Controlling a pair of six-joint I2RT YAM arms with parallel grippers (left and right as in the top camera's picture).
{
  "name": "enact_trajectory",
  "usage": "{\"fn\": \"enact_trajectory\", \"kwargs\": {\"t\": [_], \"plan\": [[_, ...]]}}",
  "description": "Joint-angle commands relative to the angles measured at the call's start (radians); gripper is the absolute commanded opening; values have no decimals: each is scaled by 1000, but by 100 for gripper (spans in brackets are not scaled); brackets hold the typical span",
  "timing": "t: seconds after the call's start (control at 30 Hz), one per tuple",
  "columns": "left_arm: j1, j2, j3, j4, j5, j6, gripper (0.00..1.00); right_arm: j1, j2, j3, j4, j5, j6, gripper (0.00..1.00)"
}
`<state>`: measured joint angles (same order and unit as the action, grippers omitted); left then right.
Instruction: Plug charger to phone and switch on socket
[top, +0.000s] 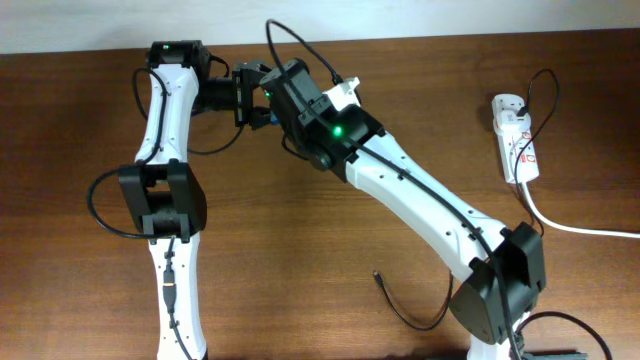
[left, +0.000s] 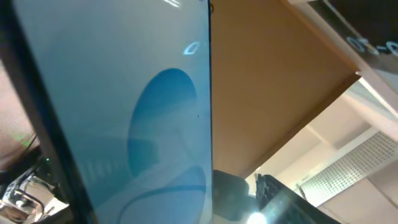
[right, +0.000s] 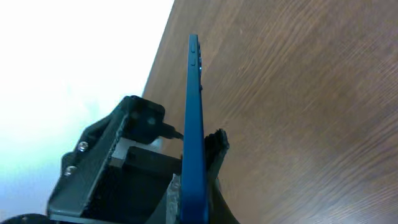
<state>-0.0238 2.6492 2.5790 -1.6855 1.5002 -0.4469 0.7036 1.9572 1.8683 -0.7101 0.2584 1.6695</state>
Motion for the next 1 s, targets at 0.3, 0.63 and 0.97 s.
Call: {"fn": "enact_trajectory", "kwargs": {"t": [0.3,0.63,0.97], "plan": [[1,4,21,-3,30,-118,52,-11,-60,16,8,-11,356,4],[3,4,21,-3,31,-138,48,-10,-79,16,11,89,356,4],[3,4,21,-3,74,-144,36,-10,-79,16,11,37,356,4]]}}
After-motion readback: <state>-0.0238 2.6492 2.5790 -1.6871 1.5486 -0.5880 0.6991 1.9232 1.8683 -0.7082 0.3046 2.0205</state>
